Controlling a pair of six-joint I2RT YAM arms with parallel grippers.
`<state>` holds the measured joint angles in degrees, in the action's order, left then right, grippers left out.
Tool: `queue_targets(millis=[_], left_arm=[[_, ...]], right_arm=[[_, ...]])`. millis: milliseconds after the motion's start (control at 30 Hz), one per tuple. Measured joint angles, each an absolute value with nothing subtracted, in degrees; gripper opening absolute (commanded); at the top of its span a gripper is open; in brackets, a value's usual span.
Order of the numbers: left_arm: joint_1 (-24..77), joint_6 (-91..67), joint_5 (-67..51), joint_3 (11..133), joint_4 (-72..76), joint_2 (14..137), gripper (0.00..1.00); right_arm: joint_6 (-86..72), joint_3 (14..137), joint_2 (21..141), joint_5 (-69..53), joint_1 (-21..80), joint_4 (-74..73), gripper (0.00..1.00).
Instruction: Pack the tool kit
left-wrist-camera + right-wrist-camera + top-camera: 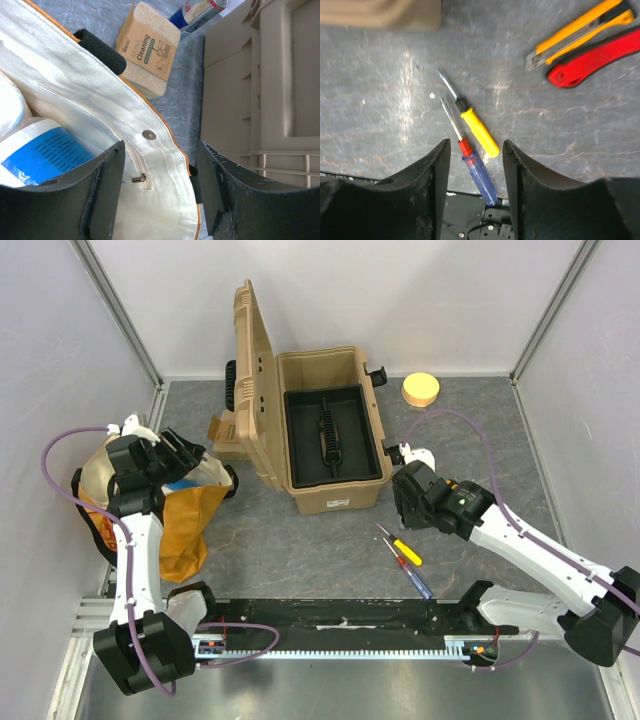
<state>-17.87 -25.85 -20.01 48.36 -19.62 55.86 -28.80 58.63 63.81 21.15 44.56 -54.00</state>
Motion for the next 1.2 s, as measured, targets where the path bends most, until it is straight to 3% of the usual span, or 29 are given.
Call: queue_targets(millis=[333, 667, 900, 1067, 1200], left_arm=[[-17.9, -25.8, -20.0, 48.4, -19.6, 55.9, 0.64], [-17.9, -25.9, -20.0, 48.4, -19.6, 55.9, 0.64], [-17.9, -25.8, -20.0, 48.4, -19.6, 55.9, 0.64], [-17.9, -25.9, -20.0, 48.4, -19.6, 55.9, 0.64], [-17.9, -25.8, -20.0, 48.4, -19.6, 55.9, 0.64]], right_arm=[[-33.7, 39.2, 59.4, 9.4, 44.5, -46.8, 0.49], [-41.2, 31.8, 59.0, 4.8, 44.5, -39.4, 0.50], [-43.5, 28.4, 61.3, 4.5, 44.5, -35.6, 0.45], [-43.7, 28.2, 62.9, 4.6, 44.5, -33.0, 0.31], [-43.9, 28.6, 64.4, 4.5, 44.6, -30.7, 0.05]])
